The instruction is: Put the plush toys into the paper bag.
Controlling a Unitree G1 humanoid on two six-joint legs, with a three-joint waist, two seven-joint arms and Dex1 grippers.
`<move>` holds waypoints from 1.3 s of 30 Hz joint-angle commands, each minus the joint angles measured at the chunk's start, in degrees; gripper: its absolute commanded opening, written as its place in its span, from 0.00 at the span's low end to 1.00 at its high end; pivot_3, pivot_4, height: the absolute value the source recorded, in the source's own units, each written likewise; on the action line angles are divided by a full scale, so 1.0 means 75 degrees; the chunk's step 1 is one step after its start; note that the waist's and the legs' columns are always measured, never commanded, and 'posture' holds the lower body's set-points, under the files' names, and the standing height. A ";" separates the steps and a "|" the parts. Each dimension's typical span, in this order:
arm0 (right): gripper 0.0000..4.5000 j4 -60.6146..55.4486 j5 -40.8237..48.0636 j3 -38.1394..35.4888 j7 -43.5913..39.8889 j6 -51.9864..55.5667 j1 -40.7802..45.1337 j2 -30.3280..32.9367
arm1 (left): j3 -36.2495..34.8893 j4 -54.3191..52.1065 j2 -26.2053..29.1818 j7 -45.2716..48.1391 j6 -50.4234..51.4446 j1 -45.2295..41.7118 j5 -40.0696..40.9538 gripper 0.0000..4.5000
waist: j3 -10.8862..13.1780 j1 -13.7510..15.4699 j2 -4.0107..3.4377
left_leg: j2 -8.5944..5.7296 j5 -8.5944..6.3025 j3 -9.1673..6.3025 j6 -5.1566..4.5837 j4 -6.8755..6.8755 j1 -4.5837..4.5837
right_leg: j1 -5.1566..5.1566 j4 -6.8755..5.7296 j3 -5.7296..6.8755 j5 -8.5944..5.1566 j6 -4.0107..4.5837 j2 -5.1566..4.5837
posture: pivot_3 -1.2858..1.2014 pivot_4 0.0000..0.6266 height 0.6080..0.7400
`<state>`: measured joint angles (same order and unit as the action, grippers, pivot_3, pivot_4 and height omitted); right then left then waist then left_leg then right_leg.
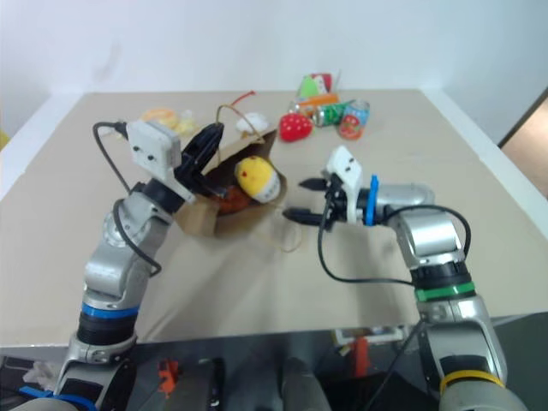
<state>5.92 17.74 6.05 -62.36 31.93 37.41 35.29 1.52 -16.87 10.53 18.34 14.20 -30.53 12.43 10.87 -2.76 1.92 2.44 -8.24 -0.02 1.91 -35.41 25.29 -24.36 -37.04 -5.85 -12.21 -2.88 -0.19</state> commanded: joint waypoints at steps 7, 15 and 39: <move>0.43 -0.0083 -0.0031 0.0038 -0.0045 -0.0234 -0.0246 0.0015 | -0.0040 -0.0269 0.0016 -0.0040 -0.0001 -0.0073 0.0007 0.00 | 0.0000 -0.0001 0.0000 | 0.0001 0.0001 0.0000 0.0001 -0.0002 -0.0001 | -0.0001 -0.0001 0.0001 0.0002 -0.0003 0.0002 | 0.52 0.24 1.00; 0.01 0.0060 0.0522 -0.0465 -0.0362 -0.0106 0.0454 0.0163 | -0.0007 -0.0240 0.0033 -0.0034 -0.0030 -0.0070 -0.0031 0.00 | 0.0000 -0.0002 0.0000 | 0.0000 0.0001 0.0000 0.0001 -0.0001 -0.0001 | -0.0001 -0.0001 0.0000 0.0003 -0.0004 0.0002 | 0.52 0.24 1.00; 0.01 0.0386 0.0999 -0.0967 -0.0687 0.0382 0.1735 0.1112 | 0.0052 0.0059 0.0029 0.0143 -0.0022 -0.0269 -0.0006 0.00 | 0.0000 -0.0009 0.0001 | 0.0001 -0.0006 0.0007 0.0004 0.0003 0.0001 | -0.0008 0.0001 -0.0008 -0.0002 -0.0005 0.0002 | 0.52 0.24 1.00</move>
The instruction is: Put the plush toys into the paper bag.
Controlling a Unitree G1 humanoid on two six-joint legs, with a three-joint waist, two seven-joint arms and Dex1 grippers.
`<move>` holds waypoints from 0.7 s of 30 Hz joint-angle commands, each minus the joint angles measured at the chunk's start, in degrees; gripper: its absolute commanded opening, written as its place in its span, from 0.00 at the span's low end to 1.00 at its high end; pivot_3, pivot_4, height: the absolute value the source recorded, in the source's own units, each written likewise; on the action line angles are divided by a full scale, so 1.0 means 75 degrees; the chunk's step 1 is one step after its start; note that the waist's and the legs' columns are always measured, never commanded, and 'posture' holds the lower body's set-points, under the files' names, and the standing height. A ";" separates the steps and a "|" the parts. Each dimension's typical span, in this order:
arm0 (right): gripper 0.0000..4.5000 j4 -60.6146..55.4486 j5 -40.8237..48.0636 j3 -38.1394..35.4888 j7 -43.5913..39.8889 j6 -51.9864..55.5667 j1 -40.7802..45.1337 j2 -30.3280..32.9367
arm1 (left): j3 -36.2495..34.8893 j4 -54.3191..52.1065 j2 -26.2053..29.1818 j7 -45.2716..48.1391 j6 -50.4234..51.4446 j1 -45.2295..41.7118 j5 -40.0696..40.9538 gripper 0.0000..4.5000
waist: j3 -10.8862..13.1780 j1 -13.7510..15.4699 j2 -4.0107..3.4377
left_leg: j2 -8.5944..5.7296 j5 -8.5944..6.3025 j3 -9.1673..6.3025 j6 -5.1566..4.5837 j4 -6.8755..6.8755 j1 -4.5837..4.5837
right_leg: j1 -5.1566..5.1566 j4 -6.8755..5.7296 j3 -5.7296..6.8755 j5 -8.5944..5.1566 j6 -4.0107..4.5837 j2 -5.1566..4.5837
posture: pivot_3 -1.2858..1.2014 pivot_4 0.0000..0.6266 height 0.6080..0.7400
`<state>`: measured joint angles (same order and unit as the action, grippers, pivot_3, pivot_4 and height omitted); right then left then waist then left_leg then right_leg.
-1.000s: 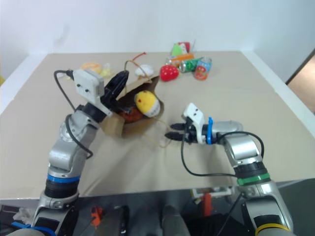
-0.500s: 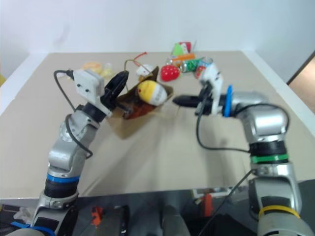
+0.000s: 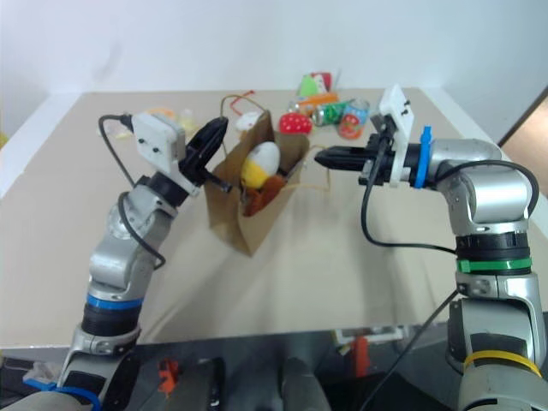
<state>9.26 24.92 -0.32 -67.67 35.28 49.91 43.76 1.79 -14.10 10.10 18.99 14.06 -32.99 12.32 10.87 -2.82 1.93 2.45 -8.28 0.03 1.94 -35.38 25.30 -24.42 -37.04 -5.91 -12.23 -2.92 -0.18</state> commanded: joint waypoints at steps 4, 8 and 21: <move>0.15 0.0006 0.0312 -0.0268 0.0078 0.0327 0.0236 -0.0132 | 0.0004 -0.0395 0.0201 0.0146 0.0031 0.0178 0.0003 0.00 | 0.0000 0.0005 0.0000 | 0.0001 0.0000 -0.0001 0.0000 -0.0001 0.0001 | 0.0001 0.0000 0.0001 -0.0001 0.0001 0.0000 | 0.52 0.24 1.00; 0.52 0.0130 0.0398 -0.0484 0.0132 0.0261 0.0459 -0.0083 | -0.0029 -0.0442 0.0366 0.0231 0.0055 0.0281 0.0013 0.00 | 0.0000 0.0007 0.0000 | -0.0001 0.0000 0.0001 0.0000 -0.0002 0.0001 | 0.0002 0.0000 -0.0001 0.0000 0.0001 -0.0001 | 0.52 0.24 1.00; 0.85 0.1170 0.0362 -0.1223 0.0197 -0.0069 0.0437 0.0466 | -0.0325 -0.0856 0.0680 0.0880 0.0285 0.0500 0.0873 0.00 | 0.0000 0.0007 0.0000 | -0.0001 0.0000 0.0002 0.0000 -0.0001 0.0001 | 0.0002 0.0001 -0.0002 -0.0002 0.0004 -0.0003 | 0.52 0.24 1.00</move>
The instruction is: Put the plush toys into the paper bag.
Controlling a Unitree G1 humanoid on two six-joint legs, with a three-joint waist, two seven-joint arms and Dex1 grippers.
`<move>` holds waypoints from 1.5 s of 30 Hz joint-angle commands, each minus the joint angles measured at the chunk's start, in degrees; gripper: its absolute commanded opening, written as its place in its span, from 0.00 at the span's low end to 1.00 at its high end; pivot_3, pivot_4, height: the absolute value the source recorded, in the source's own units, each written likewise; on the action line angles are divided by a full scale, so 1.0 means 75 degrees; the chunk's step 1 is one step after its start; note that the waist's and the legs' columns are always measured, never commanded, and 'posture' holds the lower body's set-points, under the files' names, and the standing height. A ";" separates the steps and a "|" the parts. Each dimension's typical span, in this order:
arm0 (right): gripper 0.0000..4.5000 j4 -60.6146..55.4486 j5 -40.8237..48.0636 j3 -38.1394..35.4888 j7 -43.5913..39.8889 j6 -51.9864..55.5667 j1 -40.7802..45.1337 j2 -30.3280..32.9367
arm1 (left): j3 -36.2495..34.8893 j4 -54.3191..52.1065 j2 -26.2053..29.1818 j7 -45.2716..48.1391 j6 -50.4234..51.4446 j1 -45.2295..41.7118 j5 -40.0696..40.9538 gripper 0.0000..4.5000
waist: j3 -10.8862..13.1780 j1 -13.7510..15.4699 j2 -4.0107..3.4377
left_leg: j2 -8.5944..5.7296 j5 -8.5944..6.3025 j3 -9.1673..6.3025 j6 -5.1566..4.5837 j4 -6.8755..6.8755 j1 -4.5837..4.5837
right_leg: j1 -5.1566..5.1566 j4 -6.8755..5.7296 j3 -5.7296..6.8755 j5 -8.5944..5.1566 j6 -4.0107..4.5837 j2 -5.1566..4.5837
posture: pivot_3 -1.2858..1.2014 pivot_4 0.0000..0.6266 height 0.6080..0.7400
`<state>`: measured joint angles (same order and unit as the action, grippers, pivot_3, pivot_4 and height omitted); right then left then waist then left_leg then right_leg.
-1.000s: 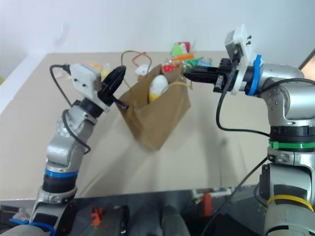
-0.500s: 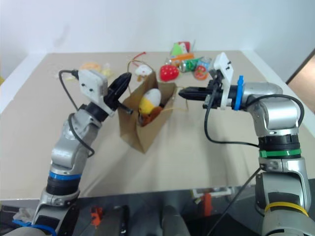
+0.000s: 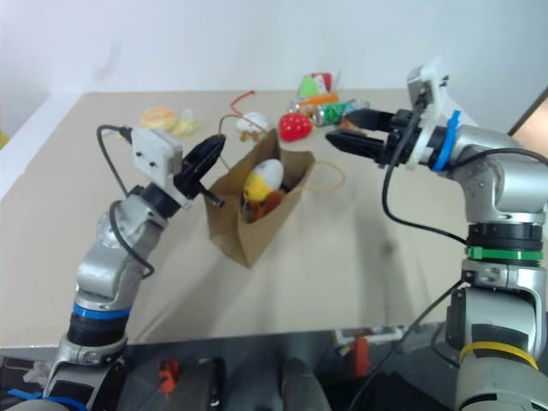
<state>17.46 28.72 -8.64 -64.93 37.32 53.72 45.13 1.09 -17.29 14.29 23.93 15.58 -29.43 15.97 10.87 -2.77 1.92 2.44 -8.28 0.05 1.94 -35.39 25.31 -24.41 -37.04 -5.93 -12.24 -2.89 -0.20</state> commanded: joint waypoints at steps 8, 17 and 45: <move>0.36 0.0627 -0.1156 0.0736 -0.0994 -0.1427 -0.0890 0.0822 | -0.0534 -0.0761 0.0651 0.0972 0.0567 0.0134 0.1426 0.37 | 0.0001 -0.0011 -0.0002 | 0.0001 0.0000 0.0006 0.0000 0.0000 -0.0004 | -0.0001 0.0000 -0.0006 0.0000 0.0000 0.0001 | 0.52 0.24 1.00; 0.00 -0.1234 -0.0477 0.1376 -0.2007 -0.0132 -0.1370 0.0740 | -0.1346 -0.1439 0.1796 0.1679 0.1839 0.0485 0.3106 0.98 | 0.0002 -0.0031 -0.0002 | 0.0011 -0.0002 0.0011 0.0002 0.0001 -0.0013 | -0.0002 -0.0002 -0.0008 -0.0001 0.0000 0.0005 | 0.52 0.24 1.00; 0.00 -0.3761 -0.0499 0.2866 -0.0271 -0.0582 -0.1418 -0.1635 | -0.0831 -0.2324 0.2329 0.1196 0.2005 0.2099 0.2665 0.98 | -0.0002 -0.0003 0.0009 | 0.0028 -0.0004 0.0022 0.0009 -0.0001 -0.0014 | -0.0009 0.0002 0.0013 -0.0005 0.0017 0.0000 | 0.52 0.24 1.00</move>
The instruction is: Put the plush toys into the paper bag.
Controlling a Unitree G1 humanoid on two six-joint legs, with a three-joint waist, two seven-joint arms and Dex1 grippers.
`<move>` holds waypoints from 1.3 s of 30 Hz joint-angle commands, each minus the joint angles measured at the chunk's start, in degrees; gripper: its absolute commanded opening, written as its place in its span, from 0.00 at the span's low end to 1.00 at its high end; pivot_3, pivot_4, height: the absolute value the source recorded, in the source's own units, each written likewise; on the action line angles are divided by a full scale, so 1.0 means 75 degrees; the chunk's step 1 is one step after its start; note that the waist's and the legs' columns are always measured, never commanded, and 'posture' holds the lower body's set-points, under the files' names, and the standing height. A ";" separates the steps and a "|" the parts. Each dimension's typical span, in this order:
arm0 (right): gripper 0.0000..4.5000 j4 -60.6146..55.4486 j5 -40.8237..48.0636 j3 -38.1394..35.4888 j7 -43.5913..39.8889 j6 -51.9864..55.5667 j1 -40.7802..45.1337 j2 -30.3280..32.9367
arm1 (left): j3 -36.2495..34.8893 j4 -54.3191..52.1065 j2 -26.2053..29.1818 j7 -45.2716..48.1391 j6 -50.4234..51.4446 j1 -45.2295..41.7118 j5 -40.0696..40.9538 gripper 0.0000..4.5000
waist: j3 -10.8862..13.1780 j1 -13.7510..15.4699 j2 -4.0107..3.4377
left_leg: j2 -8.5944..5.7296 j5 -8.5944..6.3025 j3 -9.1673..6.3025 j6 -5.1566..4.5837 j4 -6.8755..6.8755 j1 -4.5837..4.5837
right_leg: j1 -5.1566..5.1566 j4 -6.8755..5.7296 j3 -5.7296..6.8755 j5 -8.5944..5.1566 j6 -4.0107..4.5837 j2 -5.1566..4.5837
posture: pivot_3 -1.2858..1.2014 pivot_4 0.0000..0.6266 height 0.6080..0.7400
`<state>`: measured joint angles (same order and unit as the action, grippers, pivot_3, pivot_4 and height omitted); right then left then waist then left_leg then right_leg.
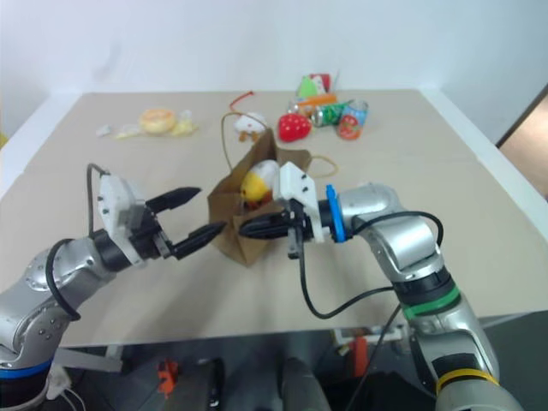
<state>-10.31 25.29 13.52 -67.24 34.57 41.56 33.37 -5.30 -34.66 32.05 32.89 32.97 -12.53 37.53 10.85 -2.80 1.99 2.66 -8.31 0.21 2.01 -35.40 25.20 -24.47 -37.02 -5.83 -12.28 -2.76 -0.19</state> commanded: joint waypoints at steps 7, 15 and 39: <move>0.00 0.0110 -0.0244 0.0059 0.0123 -0.0390 0.0380 -0.0448 | 0.0399 0.0291 -0.0340 0.0006 -0.0598 -0.0393 -0.0643 0.98 | 0.0000 0.0002 0.0000 | 0.0000 -0.0002 -0.0002 0.0004 0.0000 0.0001 | 0.0001 -0.0001 0.0000 0.0000 0.0001 0.0002 | 0.52 0.24 1.00; 0.00 0.0089 -0.0347 0.0148 0.0115 -0.0457 0.0325 -0.0509 | 0.0678 0.0748 -0.0592 -0.0098 -0.0780 -0.0513 -0.1142 0.98 | 0.0000 0.0002 0.0000 | -0.0001 -0.0002 -0.0002 0.0004 0.0000 0.0001 | 0.0001 -0.0001 0.0000 0.0000 0.0001 0.0002 | 0.52 0.24 1.00; 0.00 0.0020 -0.0562 0.0141 0.0062 -0.0622 0.0175 -0.0428 | 0.1214 0.1505 -0.1048 -0.0114 -0.0677 -0.0997 -0.1757 0.84 | 0.0000 0.0002 0.0000 | -0.0002 -0.0002 -0.0006 0.0004 0.0000 0.0001 | 0.0003 -0.0001 0.0001 0.0000 0.0001 0.0003 | 0.52 0.24 1.00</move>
<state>-7.98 20.01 15.51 -66.49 31.31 41.81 30.53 3.14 -24.36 24.17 32.52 28.42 -19.48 25.50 10.85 -2.78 1.99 2.64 -8.33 0.16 2.03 -35.40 25.20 -24.45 -37.03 -5.82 -12.28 -2.76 -0.17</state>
